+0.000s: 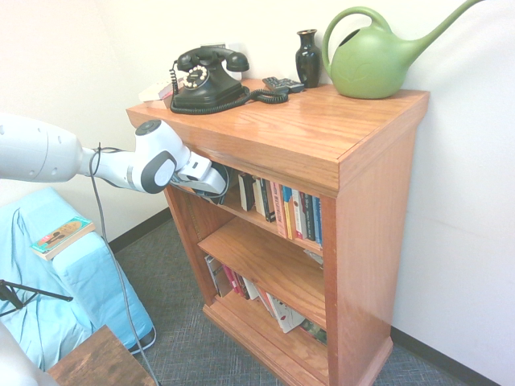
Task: Put the book on the shelf
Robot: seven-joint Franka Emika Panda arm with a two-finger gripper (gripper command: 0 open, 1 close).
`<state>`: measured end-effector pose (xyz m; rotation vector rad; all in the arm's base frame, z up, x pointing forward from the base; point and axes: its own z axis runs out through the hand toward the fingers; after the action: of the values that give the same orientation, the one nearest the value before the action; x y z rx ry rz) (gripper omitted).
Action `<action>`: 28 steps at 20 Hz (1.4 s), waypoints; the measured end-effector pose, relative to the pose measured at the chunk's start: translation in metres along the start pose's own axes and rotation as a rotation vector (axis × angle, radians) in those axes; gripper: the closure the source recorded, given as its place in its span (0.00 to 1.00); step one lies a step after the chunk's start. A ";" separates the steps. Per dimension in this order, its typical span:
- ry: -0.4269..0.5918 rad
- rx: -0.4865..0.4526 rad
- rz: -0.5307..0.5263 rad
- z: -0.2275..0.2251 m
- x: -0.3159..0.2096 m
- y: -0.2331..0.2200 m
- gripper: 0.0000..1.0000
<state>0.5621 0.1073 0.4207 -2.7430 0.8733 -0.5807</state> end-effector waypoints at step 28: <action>0.006 -0.085 -0.013 -0.004 -0.042 0.063 0.00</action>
<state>0.4969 0.0810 0.3921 -2.8261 0.9031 -0.5668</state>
